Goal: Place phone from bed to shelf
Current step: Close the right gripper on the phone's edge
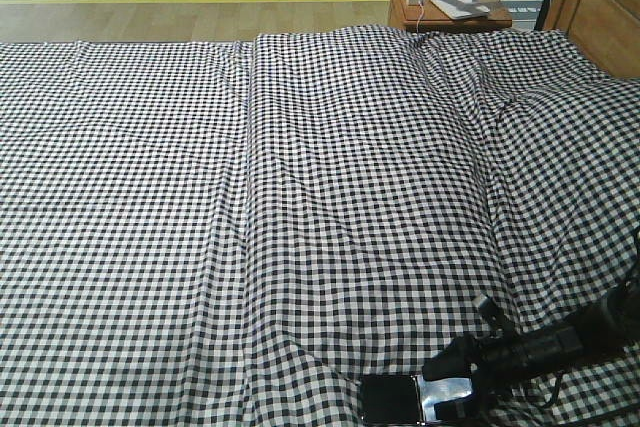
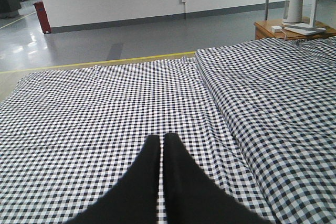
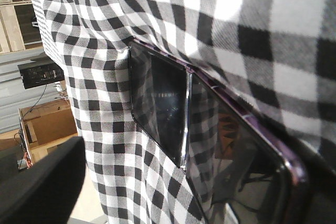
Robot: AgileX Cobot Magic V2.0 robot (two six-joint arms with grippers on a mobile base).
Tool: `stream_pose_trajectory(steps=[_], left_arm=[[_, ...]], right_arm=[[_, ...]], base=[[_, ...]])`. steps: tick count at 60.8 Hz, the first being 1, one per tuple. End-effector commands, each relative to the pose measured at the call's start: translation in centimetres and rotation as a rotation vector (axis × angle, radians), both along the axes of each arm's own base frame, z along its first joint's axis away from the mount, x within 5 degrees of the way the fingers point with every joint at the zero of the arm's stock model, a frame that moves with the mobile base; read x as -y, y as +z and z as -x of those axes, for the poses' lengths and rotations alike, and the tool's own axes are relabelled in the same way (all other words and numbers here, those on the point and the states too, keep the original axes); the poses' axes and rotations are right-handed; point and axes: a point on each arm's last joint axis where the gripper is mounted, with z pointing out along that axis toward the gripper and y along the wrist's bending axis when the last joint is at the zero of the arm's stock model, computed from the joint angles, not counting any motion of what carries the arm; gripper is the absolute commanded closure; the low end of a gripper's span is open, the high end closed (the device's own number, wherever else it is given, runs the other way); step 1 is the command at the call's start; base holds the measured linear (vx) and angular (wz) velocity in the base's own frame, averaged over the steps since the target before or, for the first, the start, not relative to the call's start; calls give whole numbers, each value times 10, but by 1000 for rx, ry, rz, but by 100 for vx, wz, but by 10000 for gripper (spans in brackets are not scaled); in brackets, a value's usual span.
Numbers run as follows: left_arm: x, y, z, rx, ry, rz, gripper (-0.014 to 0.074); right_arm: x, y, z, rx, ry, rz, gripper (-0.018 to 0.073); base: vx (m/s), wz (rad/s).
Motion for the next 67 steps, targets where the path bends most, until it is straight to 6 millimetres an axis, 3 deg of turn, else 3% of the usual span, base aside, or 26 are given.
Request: stream_pose_trajectory(steps=[1,8,26,48,57,67], left_arm=[[0,16,1,106,-4,4,596],[0,16,1,106,-4,4,596],[0,16,1,106,-4,4,596],[0,16,1,106,-4,4,596],[0,16,1,106,-4,4,596],[0,16,1,106,-4,4,596]], right_arm=[[-2,24,-12,53,23,-76,32],[-2,24,-9,49,52,-72,130],[0,23,-5,44,100,-61,575],[-2,35,-5,107,157,-158,568],[1,52,-13,136,168,-137,568],[7,83,-24,151,205,-80,566]], base=[[0,0],[0,0],[0,0],[0,0],[0,0],[0,0]])
